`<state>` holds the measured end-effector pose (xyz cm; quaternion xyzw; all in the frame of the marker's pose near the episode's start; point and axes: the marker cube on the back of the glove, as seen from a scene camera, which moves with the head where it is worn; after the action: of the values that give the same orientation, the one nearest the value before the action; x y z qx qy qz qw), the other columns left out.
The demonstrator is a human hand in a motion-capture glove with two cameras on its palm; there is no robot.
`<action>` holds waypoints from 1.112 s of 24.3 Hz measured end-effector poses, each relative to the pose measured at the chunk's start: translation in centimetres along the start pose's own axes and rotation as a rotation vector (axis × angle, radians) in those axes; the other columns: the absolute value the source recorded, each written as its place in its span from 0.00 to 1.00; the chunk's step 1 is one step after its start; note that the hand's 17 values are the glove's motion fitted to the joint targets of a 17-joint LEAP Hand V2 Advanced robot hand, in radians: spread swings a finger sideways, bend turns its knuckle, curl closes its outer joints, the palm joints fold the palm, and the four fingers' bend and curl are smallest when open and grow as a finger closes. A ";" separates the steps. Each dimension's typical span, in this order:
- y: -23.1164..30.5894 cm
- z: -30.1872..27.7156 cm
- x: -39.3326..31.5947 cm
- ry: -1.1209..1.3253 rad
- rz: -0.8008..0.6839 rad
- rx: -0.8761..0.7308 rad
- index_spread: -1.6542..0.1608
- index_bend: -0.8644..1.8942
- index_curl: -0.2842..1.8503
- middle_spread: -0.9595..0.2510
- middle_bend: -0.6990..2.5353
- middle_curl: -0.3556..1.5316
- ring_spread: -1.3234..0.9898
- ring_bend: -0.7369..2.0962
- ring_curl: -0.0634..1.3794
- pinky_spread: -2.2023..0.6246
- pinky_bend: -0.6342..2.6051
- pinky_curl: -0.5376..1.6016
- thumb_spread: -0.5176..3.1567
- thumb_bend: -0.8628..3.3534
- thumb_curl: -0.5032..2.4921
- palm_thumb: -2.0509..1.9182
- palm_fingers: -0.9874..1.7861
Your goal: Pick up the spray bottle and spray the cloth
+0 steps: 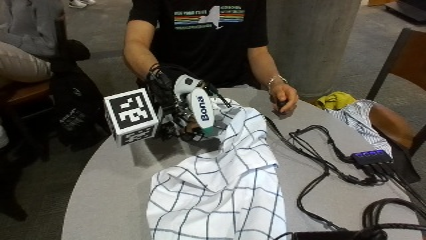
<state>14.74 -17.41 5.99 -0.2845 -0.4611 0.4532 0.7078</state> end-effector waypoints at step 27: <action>0.0 0.9 -0.2 -0.007 -0.006 -0.013 0.82 0.39 0.42 0.75 0.30 0.45 0.52 0.36 0.34 0.86 0.25 0.36 0.31 0.20 0.39 0.72 0.77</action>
<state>13.85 -17.61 6.31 -0.2860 -0.4673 0.4492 0.7057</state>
